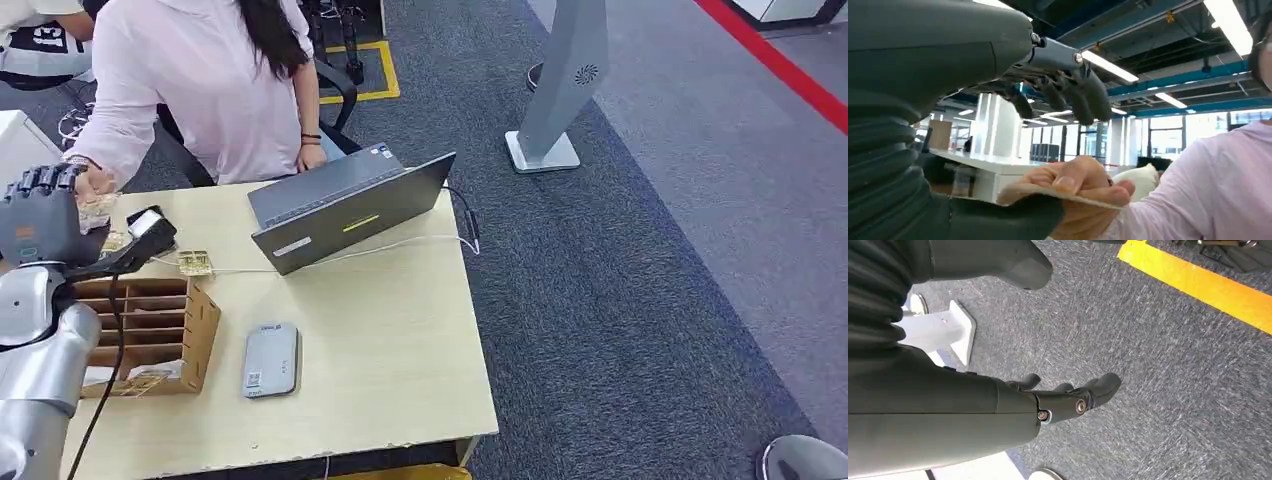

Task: Pass the card to the sensor for recognition and then transmit it.

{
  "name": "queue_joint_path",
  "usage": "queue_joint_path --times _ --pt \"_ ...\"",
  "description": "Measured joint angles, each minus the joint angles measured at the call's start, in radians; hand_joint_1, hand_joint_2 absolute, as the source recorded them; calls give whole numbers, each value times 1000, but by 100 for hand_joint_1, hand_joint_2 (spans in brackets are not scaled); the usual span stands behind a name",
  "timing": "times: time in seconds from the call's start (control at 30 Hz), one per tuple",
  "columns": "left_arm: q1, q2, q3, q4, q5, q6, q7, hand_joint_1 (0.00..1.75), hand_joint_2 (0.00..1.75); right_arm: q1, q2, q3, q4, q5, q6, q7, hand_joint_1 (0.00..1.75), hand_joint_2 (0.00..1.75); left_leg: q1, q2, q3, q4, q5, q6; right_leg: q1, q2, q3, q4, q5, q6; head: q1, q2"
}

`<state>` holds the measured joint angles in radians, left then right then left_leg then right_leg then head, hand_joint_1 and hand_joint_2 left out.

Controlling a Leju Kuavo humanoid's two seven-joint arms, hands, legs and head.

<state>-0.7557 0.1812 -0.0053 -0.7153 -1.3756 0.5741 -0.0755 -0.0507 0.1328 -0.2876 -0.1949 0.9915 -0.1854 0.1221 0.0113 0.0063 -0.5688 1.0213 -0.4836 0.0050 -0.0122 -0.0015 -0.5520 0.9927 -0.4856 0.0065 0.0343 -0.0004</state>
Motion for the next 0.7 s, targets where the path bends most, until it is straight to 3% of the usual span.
queue_joint_path --times 0.7 --pt "14 16 -2 7 8 19 -2 175 175 0 0 0 2 6 -2 -6 0 175 0 0 0 0 0 0 0 0 0 0 0 0 0 0"
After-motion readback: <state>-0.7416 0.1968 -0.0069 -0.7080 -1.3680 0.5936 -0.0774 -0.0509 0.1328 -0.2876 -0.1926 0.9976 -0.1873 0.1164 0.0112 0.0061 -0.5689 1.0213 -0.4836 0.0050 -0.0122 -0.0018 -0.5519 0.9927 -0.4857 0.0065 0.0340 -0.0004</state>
